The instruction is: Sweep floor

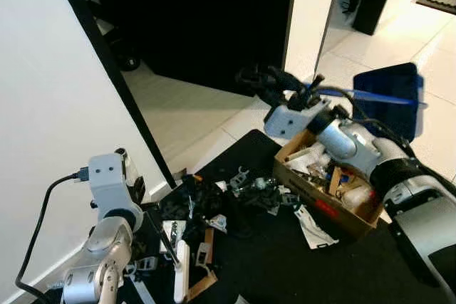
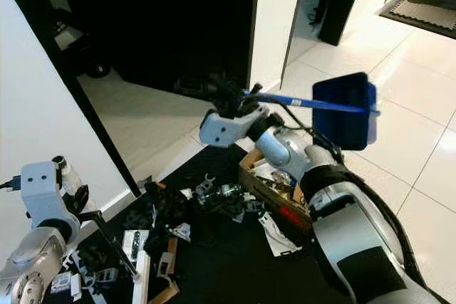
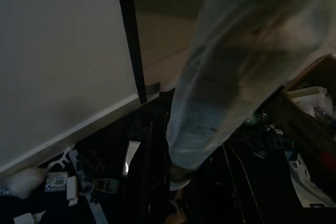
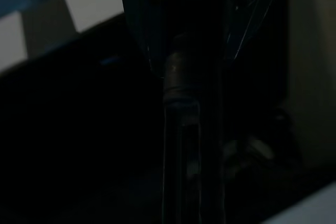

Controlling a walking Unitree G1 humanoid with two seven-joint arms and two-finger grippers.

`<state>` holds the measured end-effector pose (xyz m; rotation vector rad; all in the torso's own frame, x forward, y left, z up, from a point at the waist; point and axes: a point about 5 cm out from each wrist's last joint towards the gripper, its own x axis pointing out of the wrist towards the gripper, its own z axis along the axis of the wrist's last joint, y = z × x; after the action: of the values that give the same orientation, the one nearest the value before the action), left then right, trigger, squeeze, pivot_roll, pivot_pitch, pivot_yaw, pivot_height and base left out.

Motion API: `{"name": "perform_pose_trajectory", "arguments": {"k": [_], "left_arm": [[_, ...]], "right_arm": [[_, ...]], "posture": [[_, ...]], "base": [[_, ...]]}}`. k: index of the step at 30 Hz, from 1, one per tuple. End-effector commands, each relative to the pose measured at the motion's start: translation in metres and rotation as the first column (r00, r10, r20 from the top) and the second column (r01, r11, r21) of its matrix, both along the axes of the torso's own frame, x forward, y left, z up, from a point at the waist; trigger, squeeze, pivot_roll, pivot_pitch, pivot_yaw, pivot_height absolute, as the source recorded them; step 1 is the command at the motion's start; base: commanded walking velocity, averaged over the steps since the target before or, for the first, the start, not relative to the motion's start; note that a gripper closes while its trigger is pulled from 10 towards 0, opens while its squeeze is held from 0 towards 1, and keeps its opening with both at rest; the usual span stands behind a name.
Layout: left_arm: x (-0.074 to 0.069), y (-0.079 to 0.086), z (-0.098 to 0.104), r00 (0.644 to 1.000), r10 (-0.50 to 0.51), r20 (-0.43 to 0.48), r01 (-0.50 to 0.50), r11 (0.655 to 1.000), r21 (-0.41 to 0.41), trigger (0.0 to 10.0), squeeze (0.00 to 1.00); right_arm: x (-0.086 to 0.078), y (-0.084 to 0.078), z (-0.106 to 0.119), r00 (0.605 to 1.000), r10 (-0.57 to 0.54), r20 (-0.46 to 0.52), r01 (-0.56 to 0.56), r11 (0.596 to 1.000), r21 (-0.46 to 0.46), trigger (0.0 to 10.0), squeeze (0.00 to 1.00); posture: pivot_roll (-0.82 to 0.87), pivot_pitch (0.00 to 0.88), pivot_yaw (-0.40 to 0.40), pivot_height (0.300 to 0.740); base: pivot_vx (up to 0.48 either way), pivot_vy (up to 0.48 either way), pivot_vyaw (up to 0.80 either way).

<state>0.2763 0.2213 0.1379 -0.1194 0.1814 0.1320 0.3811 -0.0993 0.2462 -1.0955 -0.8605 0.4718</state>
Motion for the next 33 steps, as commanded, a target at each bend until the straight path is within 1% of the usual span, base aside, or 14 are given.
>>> {"name": "perform_pose_trajectory", "arguments": {"k": [1, 5, 7, 11, 16, 17, 18, 19, 20, 24, 26, 29, 32, 33], "left_arm": [[-0.003, 0.001, 0.002, 1.000, 0.019, 0.019, -0.019, 1.000, 0.009, 10.0, 0.00], [-0.002, 0.000, 0.002, 1.000, 0.015, 0.020, -0.015, 1.000, 0.007, 10.0, 0.00], [-0.002, -0.001, 0.002, 1.000, 0.013, 0.021, -0.013, 1.000, 0.006, 10.0, 0.00], [-0.001, -0.003, 0.000, 1.000, 0.007, 0.016, -0.007, 1.000, 0.004, 10.0, 0.00], [0.000, -0.007, -0.002, 1.000, -0.011, 0.010, 0.011, 1.000, 0.008, 10.0, 0.00], [0.002, -0.009, -0.002, 1.000, -0.018, 0.011, 0.018, 1.000, 0.009, 10.0, 0.00], [0.002, -0.009, -0.002, 1.000, -0.018, 0.011, 0.018, 1.000, 0.009, 10.0, 0.00], [0.005, -0.011, -0.001, 1.000, -0.019, 0.014, 0.019, 1.000, 0.008, 10.0, 0.00], [0.005, -0.011, -0.001, 1.000, -0.019, 0.014, 0.019, 1.000, 0.008, 10.0, 0.00], [0.008, -0.009, 0.000, 1.000, 0.004, 0.020, -0.004, 1.000, -0.004, 10.0, 0.00], [0.008, -0.009, 0.000, 1.000, 0.013, 0.020, -0.013, 1.000, -0.013, 10.0, 0.00], [0.007, -0.007, -0.001, 1.000, 0.016, 0.007, -0.016, 1.000, -0.003, 10.0, 0.00], [0.007, -0.006, -0.002, 1.000, 0.017, 0.000, -0.017, 1.000, 0.009, 10.0, 0.00], [0.007, -0.004, -0.003, 1.000, 0.020, -0.005, -0.020, 1.000, 0.018, 10.0, 0.00]], "right_arm": [[-0.004, 0.003, -0.013, 0.999, 0.042, -0.021, -0.044, 0.995, -0.092, 10.0, 0.00], [-0.005, 0.000, -0.018, 0.999, 0.038, -0.032, -0.041, 0.994, -0.102, 10.0, 0.00], [-0.003, -0.005, -0.013, 1.000, 0.017, -0.015, -0.018, 0.997, -0.080, 10.0, 0.00], [-0.001, -0.017, 0.024, 0.998, 0.000, 0.060, -0.003, 0.999, 0.050, 10.0, 0.00], [-0.005, -0.018, 0.043, 0.992, 0.055, 0.115, -0.065, 0.994, 0.083, 10.0, 0.00], [-0.010, -0.016, 0.065, 0.982, 0.109, 0.154, -0.135, 0.975, 0.174, 10.0, 0.00], [-0.010, -0.016, 0.065, 0.982, 0.109, 0.154, -0.135, 0.975, 0.174, 10.0, 0.00], [-0.014, -0.016, 0.085, 0.973, 0.143, 0.183, -0.193, 0.936, 0.295, 10.0, 0.00], [-0.014, -0.016, 0.085, 0.973, 0.143, 0.183, -0.193, 0.936, 0.295, 10.0, 0.00], [-0.023, -0.020, 0.108, 0.958, 0.182, 0.219, -0.265, 0.854, 0.448, 10.0, 0.00], [-0.025, -0.022, 0.111, 0.956, 0.190, 0.225, -0.278, 0.837, 0.471, 10.0, 0.00], [-0.032, -0.028, 0.120, 0.951, 0.236, 0.201, -0.310, 0.757, 0.576, 10.0, 0.00], [-0.031, -0.029, 0.114, 0.955, 0.262, 0.139, -0.291, 0.746, 0.598, 10.0, 0.00], [-0.028, -0.029, 0.101, 0.961, 0.269, 0.069, -0.255, 0.759, 0.599, 10.0, 0.00]], "posture": [[0.18, 0.209, 0.049, 0.740], [0.17, 0.209, 0.051, 0.740], [0.17, 0.208, 0.052, 0.740], [0.16, 0.204, 0.058, 0.740], [0.14, 0.200, 0.065, 0.740], [0.13, 0.196, 0.067, 0.740], [0.13, 0.196, 0.067, 0.740], [0.12, 0.192, 0.068, 0.740], [0.12, 0.192, 0.068, 0.740], [0.12, 0.181, 0.069, 0.740], [0.12, 0.180, 0.068, 0.740], [0.11, 0.180, 0.068, 0.740], [0.11, 0.179, 0.066, 0.740], [0.11, 0.180, 0.065, 0.740]], "base": [[0.000, 0.000, 0.00], [0.000, 0.000, 0.00], [0.000, 0.000, 0.00], [0.000, 0.000, 0.00], [0.000, 0.000, 0.00], [0.000, 0.000, 0.00], [0.000, 0.000, 0.00], [0.000, 0.000, 0.00], [0.000, 0.000, 0.00], [0.000, 0.000, 0.00], [0.000, 0.000, 0.00], [0.000, 0.000, 0.00], [0.000, 0.000, 0.00], [0.000, 0.000, 0.00]]}}
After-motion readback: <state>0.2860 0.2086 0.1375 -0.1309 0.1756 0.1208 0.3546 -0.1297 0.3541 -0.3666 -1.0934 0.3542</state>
